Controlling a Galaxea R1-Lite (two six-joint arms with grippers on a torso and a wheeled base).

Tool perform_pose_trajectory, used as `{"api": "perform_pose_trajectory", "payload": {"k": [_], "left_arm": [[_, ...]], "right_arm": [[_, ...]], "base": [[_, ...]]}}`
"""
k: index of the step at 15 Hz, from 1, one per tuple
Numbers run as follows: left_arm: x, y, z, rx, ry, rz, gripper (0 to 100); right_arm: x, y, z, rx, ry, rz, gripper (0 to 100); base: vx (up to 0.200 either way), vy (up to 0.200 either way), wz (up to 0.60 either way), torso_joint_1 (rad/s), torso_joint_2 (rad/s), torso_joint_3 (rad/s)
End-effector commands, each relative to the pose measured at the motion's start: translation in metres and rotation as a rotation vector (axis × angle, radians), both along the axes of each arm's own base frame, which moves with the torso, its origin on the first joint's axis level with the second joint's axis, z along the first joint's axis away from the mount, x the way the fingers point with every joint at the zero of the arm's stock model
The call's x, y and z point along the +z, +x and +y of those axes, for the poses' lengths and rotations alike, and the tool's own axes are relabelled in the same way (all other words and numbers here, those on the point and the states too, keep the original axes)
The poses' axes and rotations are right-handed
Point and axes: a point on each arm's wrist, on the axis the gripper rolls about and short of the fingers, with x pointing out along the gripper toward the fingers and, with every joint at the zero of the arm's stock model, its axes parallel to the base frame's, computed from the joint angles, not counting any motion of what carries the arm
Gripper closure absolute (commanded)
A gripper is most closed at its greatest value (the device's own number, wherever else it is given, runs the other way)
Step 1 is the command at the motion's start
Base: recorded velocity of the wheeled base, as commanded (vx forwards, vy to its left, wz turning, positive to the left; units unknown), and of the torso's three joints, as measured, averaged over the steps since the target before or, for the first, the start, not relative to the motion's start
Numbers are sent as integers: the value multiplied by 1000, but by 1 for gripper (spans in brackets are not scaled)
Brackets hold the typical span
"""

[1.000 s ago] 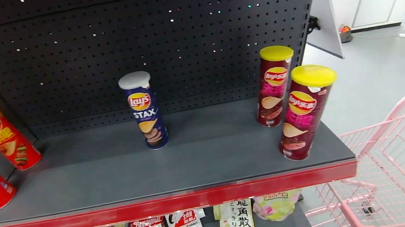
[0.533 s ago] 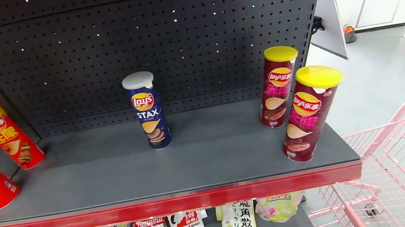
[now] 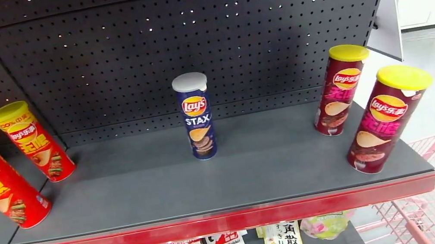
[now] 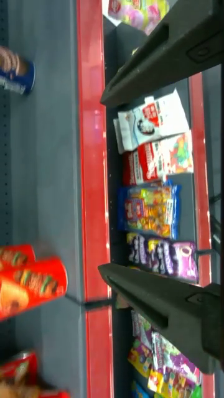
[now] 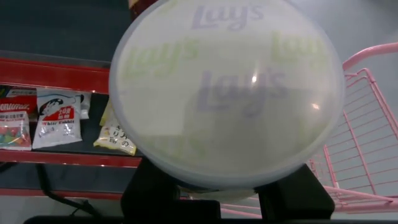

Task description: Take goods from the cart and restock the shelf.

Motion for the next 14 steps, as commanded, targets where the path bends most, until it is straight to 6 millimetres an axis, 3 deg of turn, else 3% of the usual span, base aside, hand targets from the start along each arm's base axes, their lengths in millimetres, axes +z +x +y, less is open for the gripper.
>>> {"api": "perform_pose_trajectory", "payload": {"k": [1,5,8,14], "left_arm": [[0,0,0,0,0,1,0],[0,0,0,-2,0,1,0],[0,0,0,0,0,1,0],[0,0,0,-2,0,1,0]], "right_arm": [[0,-1,0,0,0,-3,100],[-2,-5,0,14,33,-33,100],[-2,-10,0,17,48,-67,100],[-26,-33,0,80,59,-183,100]], "base": [[0,200,0,-2,2,7],[0,200,0,1,5,4],[0,0,0,0,0,0],[0,0,0,0,0,0]]}}
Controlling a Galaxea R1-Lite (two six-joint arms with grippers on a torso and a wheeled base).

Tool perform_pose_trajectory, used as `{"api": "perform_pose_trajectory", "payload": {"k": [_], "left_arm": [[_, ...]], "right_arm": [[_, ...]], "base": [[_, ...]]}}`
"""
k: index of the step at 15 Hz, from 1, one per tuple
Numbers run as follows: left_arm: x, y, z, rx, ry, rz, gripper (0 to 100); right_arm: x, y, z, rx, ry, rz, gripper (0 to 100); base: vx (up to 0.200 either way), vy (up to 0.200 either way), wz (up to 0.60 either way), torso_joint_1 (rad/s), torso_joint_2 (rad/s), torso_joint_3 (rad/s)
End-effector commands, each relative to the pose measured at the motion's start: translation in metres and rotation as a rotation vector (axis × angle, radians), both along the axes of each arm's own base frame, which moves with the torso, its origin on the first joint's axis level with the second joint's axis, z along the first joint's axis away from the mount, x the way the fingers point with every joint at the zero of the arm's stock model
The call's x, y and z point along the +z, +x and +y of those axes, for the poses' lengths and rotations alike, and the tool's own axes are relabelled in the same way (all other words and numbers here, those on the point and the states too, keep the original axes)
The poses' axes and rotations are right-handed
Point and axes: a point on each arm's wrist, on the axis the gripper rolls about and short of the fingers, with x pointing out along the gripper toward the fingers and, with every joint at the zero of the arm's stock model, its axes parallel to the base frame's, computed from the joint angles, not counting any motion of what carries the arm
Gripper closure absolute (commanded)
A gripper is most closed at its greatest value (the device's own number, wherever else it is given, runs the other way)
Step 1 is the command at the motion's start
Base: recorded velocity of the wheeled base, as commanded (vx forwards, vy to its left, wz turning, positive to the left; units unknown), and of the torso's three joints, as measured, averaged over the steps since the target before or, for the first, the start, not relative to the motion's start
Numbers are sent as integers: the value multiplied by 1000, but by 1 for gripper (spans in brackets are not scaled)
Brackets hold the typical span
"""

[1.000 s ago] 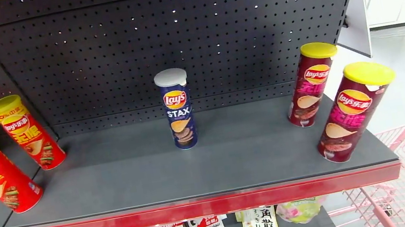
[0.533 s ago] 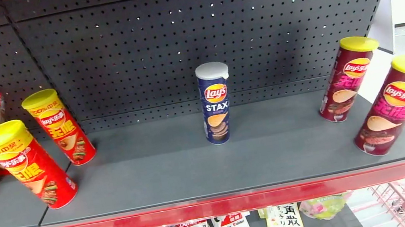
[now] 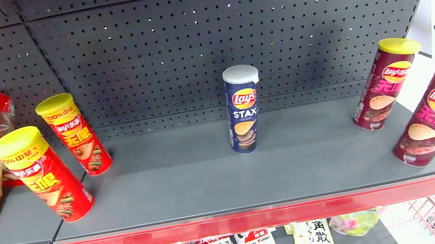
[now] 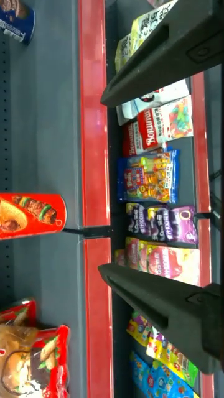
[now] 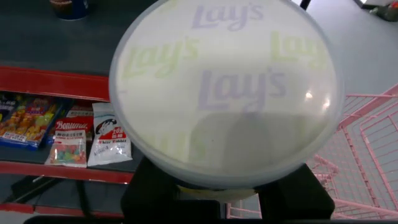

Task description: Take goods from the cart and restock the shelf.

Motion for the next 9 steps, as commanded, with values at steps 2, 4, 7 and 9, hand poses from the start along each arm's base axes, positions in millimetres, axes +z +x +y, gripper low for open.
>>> {"api": "perform_pose_trajectory", "payload": {"k": [2,4,7,9], "left_arm": [[1,2,0,-11,3,32,0],[8,2,-2,-113,41,13,0],[139,47,-5,-189,-129,52,0],[147,81,-11,-346,-10,143,0]], "right_arm": [[-11,-11,0,10,5,-73,100],[-19,-12,0,10,5,-76,100],[-26,-9,0,9,2,-50,100],[-27,-9,0,6,0,-44,100]], "base": [[0,0,0,0,0,0],[0,0,0,0,0,0],[0,0,0,0,0,0],[0,0,0,0,0,0]]}}
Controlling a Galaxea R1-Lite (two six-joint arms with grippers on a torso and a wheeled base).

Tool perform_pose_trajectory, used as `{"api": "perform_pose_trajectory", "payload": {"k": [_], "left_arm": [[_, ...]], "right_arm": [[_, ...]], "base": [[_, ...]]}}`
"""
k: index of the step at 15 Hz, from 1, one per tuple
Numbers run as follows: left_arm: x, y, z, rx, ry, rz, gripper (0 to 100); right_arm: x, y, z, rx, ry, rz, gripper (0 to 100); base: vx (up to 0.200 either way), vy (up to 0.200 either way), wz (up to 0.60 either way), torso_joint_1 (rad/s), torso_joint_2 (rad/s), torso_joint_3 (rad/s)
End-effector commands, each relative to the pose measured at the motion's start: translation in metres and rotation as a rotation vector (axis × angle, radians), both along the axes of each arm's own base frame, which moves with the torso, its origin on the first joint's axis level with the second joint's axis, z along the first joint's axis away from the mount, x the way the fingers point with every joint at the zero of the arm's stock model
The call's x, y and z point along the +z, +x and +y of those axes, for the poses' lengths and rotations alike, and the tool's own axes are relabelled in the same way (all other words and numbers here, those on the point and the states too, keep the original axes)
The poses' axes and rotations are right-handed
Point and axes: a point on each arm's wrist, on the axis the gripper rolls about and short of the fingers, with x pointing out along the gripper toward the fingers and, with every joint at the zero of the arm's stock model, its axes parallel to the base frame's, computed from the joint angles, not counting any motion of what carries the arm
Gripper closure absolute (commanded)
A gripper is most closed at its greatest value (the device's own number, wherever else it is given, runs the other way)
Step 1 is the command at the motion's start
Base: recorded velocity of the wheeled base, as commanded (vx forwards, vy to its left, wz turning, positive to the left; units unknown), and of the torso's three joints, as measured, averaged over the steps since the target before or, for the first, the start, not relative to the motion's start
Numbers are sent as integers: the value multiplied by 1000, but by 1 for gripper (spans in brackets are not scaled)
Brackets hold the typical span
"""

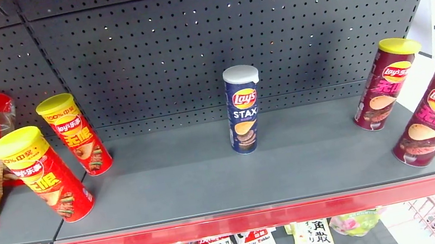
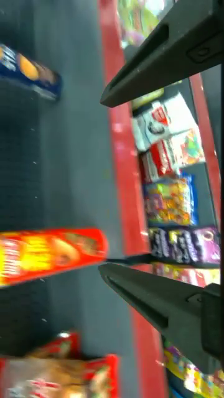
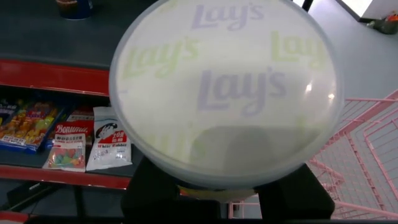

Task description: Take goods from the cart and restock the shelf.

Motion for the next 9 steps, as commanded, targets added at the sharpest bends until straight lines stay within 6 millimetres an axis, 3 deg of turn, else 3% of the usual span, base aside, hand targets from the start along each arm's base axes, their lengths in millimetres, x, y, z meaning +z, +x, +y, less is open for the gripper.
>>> {"api": "perform_pose_trajectory", "payload": {"k": [1,2,3,7,9], "left_arm": [[69,79,-12,-286,38,179,0],[67,96,-23,-459,46,241,0],[63,112,-32,-525,75,276,0],[56,202,-65,-617,100,213,0],[53,229,-77,-686,95,195,0]], "right_arm": [[-1,0,0,1,-2,2,100],[-2,0,0,1,-2,4,100],[-2,0,0,-1,-2,4,100],[-1,0,0,-15,-4,5,100],[-1,0,0,-16,-5,5,100]], "base": [[0,0,0,0,0,0],[0,0,0,0,0,0],[0,0,0,0,0,0],[0,0,0,0,0,0],[0,0,0,0,0,0]]}}
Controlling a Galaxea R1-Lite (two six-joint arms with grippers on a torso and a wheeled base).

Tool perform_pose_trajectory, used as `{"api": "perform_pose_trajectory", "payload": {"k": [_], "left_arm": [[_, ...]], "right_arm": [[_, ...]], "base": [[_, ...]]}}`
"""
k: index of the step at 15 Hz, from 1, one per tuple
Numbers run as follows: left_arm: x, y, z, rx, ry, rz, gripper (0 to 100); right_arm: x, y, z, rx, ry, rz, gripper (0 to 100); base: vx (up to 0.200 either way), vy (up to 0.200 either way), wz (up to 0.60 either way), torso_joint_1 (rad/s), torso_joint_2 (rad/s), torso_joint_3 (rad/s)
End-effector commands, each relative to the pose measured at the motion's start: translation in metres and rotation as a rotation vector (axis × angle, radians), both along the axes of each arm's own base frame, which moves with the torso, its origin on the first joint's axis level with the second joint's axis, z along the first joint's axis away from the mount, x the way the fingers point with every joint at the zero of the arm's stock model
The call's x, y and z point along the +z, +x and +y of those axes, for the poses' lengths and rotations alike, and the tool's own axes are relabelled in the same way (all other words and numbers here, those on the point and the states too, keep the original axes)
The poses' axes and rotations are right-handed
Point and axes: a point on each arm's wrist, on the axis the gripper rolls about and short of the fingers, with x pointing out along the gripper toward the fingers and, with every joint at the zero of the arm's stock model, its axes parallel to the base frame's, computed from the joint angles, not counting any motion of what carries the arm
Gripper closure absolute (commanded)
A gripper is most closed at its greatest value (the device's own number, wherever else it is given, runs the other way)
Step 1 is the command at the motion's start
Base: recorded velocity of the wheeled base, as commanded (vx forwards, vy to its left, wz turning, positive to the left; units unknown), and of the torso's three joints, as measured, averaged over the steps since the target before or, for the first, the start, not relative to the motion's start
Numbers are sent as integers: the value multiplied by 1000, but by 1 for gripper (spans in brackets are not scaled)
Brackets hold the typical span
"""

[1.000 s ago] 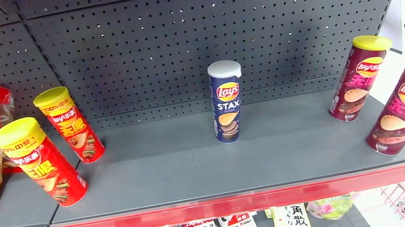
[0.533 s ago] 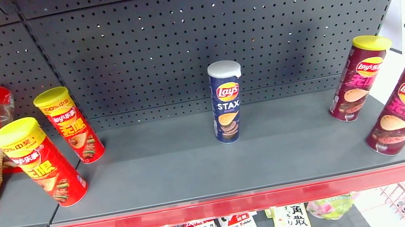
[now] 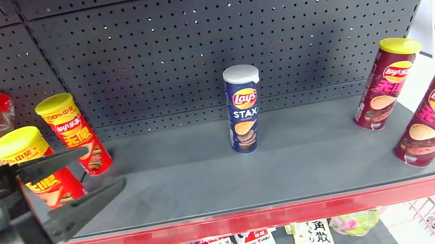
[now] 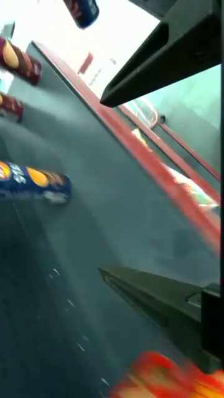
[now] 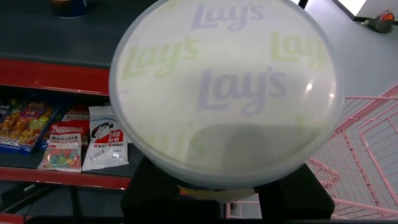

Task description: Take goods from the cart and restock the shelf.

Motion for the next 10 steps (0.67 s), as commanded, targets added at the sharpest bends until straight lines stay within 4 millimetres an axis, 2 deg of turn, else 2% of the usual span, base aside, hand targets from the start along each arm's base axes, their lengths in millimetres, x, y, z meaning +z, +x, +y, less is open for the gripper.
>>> {"api": "perform_pose_trajectory", "payload": {"k": [1,2,4,7,10], "left_arm": [[-20,74,-35,-133,12,63,0],[-22,95,-44,-146,17,70,0],[-24,119,-65,-187,15,55,0],[-42,162,-87,-204,14,27,0],[-53,182,-109,-242,5,-4,0]], "right_arm": [[0,1,0,-3,-1,7,100],[-1,1,0,-11,-5,17,100],[-3,0,-1,-31,-7,32,100],[-2,0,-1,-38,-7,35,100],[-3,0,-1,-40,-7,38,100]], "base": [[0,0,0,0,0,0],[0,0,0,0,0,0],[0,0,0,0,0,0],[0,0,0,0,0,0],[0,0,0,0,0,0]]}}
